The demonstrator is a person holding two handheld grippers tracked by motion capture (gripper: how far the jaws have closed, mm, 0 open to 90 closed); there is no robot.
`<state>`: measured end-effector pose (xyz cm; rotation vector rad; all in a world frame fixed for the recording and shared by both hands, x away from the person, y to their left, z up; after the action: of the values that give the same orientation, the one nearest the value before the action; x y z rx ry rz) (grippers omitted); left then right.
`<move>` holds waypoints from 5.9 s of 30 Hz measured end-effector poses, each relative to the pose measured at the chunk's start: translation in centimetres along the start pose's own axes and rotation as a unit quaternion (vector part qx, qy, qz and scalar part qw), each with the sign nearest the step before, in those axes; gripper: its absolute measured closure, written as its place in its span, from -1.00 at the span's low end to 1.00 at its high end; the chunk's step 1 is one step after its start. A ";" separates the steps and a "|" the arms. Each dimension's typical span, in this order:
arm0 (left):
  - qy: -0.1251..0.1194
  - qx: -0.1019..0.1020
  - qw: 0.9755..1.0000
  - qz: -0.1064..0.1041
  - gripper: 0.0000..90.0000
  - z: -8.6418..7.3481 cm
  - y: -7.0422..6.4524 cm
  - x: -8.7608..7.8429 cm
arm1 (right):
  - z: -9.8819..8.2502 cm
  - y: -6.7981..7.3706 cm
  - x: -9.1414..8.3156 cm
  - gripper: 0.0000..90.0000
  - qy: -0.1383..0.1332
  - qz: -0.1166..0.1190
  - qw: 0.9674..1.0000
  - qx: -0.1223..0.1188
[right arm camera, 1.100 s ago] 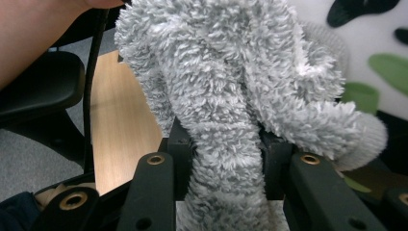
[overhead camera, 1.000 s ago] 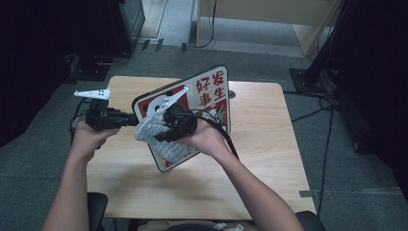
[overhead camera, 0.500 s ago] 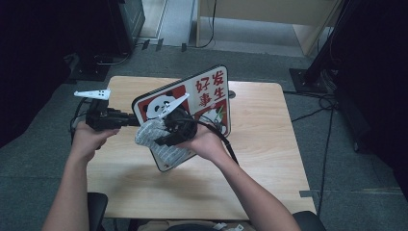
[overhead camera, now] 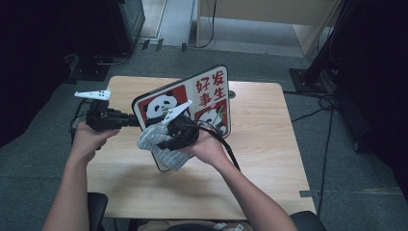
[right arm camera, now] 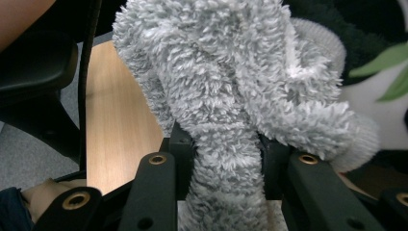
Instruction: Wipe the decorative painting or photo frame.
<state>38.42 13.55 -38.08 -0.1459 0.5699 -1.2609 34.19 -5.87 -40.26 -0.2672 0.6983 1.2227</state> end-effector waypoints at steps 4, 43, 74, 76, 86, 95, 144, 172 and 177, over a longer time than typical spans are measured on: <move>0.003 0.002 1.000 -0.002 0.69 0.0 0.0 0.0 | -0.4 0.0 0.1 0.50 0.003 0.001 1.000 0.002; 0.003 -0.007 1.000 -0.004 0.67 -0.5 0.1 0.0 | -6.1 -0.5 2.8 0.50 0.023 0.022 0.999 0.005; 0.001 -0.015 1.000 -0.002 0.57 -0.5 0.3 -0.3 | -8.9 -0.1 4.0 0.54 0.062 0.041 0.997 0.018; -0.001 -0.015 1.000 0.002 0.54 -0.5 0.3 -0.3 | -8.5 0.2 3.6 0.54 0.056 0.045 0.997 0.019; -0.001 0.000 1.000 0.028 0.31 -0.3 0.4 -0.7 | -5.5 1.2 1.5 0.54 0.025 0.059 0.998 0.007; -0.010 0.008 0.999 0.050 -0.05 -0.1 0.6 -1.1 | -2.7 1.9 0.2 0.54 0.011 0.067 0.998 -0.008; -0.039 0.004 0.997 0.066 -0.17 -0.4 1.4 -5.0 | 11.1 3.6 -0.4 0.51 -0.021 0.086 0.993 -0.079; -0.029 0.005 0.997 0.071 -0.12 -0.6 1.4 -4.8 | 7.7 1.1 -1.5 0.51 -0.037 0.072 0.996 -0.033; -0.027 0.004 0.997 0.071 -0.13 -0.7 1.4 -4.8 | 7.1 1.1 -1.3 0.51 -0.032 0.076 0.996 -0.027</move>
<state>38.42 18.54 -37.69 -0.1304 0.5194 -1.1178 35.42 -2.64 -33.83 -0.2218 0.6386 1.3902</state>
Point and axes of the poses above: each handheld gripper's, and its own axes: x roughly forward along the jaws, z roughly out of its top, y roughly to its left, the point moved 5 cm from there along x, roughly forward along the jaws, and after that the axes turned 6 degrees about -y, right-handed, at the moved point
